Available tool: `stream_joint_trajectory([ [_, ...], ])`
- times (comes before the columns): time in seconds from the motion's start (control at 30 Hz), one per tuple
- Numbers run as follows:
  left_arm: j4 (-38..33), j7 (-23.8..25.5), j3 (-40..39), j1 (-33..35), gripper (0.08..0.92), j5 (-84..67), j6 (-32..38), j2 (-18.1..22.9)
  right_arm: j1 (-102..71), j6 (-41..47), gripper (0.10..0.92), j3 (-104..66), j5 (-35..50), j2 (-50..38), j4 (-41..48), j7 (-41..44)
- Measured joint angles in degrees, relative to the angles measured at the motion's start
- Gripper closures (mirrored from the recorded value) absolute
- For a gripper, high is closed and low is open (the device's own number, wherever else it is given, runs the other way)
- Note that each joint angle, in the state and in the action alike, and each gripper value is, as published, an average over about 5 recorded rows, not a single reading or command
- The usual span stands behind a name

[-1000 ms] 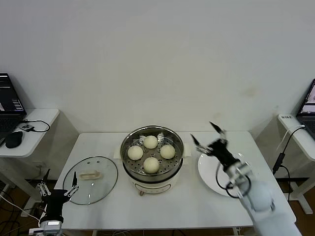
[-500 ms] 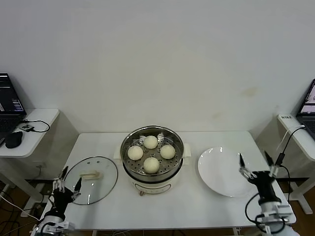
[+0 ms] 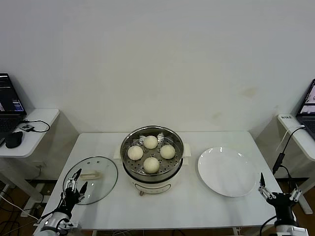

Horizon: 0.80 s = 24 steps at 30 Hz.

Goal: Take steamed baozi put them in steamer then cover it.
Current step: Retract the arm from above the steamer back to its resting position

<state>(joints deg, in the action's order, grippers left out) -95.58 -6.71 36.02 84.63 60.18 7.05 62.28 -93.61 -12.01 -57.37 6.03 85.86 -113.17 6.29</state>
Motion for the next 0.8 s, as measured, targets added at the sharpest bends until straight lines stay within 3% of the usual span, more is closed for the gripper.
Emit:
stream_joint_trajectory([
  [0.8, 12.66, 1.97, -4.63, -14.71, 0.177, 3.83, -0.01, 0.18, -2.32, -1.12, 0.203, -2.9, -1.63, 1.58, 1.5, 0.4],
])
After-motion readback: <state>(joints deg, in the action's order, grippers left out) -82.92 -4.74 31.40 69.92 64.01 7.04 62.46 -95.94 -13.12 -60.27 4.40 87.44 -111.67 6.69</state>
